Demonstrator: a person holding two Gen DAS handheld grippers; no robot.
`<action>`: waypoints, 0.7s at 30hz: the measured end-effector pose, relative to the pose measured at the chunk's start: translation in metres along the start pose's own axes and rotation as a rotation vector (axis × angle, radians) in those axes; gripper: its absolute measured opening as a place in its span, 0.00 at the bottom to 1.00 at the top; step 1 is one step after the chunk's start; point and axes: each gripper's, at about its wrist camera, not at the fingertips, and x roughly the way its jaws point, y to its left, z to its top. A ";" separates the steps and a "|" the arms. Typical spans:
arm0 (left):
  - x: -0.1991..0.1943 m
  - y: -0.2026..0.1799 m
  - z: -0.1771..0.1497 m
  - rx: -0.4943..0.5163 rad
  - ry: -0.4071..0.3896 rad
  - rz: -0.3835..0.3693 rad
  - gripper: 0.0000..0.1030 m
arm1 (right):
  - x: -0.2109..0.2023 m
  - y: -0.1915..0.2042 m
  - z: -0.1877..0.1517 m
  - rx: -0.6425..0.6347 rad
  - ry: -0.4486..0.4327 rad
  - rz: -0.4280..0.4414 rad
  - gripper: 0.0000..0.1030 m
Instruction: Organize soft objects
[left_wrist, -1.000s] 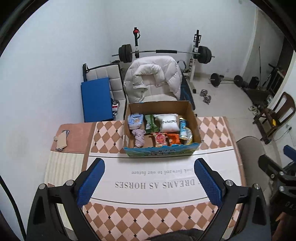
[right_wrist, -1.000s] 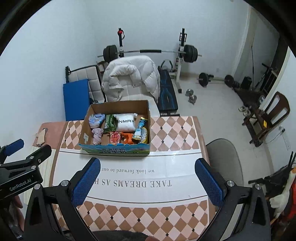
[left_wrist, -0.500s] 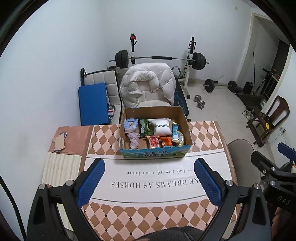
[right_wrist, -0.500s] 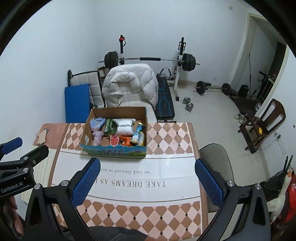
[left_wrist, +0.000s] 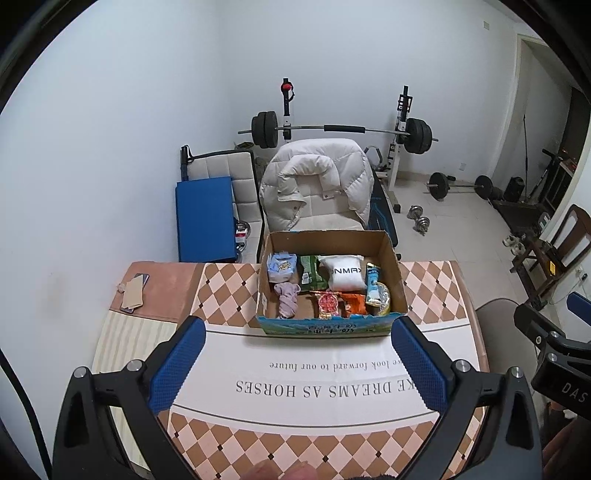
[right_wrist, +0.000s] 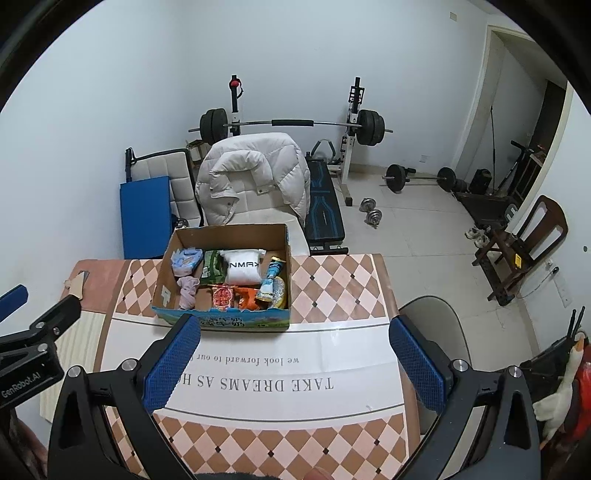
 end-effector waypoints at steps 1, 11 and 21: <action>0.001 0.000 0.001 -0.001 0.000 0.003 1.00 | 0.002 0.000 0.001 -0.001 0.000 -0.002 1.00; 0.006 0.001 0.004 -0.011 -0.004 -0.001 1.00 | 0.014 0.003 0.006 0.000 -0.005 -0.013 1.00; 0.007 -0.002 0.004 -0.005 0.004 -0.005 1.00 | 0.011 0.006 0.003 -0.008 -0.016 -0.010 1.00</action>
